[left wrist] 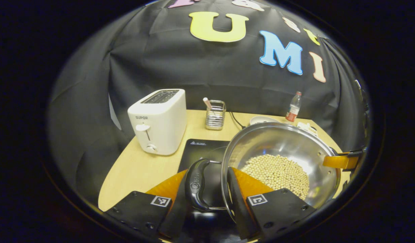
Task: First push the handle of the pot to place it horizontally, then grasp the pot with both hands and set it on the induction cooktop.
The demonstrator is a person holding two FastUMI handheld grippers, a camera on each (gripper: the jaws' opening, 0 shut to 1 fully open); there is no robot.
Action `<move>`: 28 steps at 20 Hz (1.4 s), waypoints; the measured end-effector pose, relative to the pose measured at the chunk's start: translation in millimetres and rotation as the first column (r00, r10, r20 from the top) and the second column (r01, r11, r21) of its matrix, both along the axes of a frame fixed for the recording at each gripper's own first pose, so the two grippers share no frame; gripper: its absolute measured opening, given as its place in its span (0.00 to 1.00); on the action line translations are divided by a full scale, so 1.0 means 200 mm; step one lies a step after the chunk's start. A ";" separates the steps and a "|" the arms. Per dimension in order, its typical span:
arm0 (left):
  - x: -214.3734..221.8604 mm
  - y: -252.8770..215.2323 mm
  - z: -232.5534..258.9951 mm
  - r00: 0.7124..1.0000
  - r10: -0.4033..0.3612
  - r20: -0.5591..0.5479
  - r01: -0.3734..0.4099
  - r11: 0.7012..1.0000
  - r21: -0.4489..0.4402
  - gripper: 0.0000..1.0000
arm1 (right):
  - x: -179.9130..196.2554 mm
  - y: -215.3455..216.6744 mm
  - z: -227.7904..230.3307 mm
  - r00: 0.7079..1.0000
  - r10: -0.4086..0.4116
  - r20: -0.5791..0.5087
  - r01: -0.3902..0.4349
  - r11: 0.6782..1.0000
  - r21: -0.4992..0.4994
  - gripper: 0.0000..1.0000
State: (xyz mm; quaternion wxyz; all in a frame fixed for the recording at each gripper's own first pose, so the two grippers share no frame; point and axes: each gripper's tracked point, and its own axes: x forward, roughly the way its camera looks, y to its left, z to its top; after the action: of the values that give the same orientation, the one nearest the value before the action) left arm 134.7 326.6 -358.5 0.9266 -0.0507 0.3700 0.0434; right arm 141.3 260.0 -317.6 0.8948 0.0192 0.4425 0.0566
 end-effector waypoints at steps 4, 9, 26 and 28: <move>0.02 0.15 -0.02 1.000 0.011 -0.005 -0.011 1.000 0.010 0.66 | 0.04 0.13 -0.03 1.000 0.007 0.008 -0.008 1.000 0.010 0.50; 0.07 0.26 -0.10 0.999 -0.005 -0.037 0.006 0.999 0.032 0.65 | 0.04 0.24 -0.13 1.000 -0.009 -0.010 0.009 0.999 0.030 0.50; 0.18 0.07 0.58 0.947 0.037 0.319 -0.089 0.985 0.149 0.98 | 0.11 -0.10 0.51 0.928 0.033 0.372 -0.039 0.999 0.011 0.97; 0.19 -0.12 0.74 0.927 0.017 0.375 -0.074 0.988 0.137 1.00 | 0.08 -0.27 0.67 0.898 0.014 0.440 -0.021 1.000 0.011 0.97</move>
State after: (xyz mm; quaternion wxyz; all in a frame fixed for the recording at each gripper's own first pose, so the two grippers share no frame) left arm 172.9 302.2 -210.2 0.9799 0.0028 0.1817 0.0820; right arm 157.6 206.0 -182.8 0.9709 0.0087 0.2287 0.0708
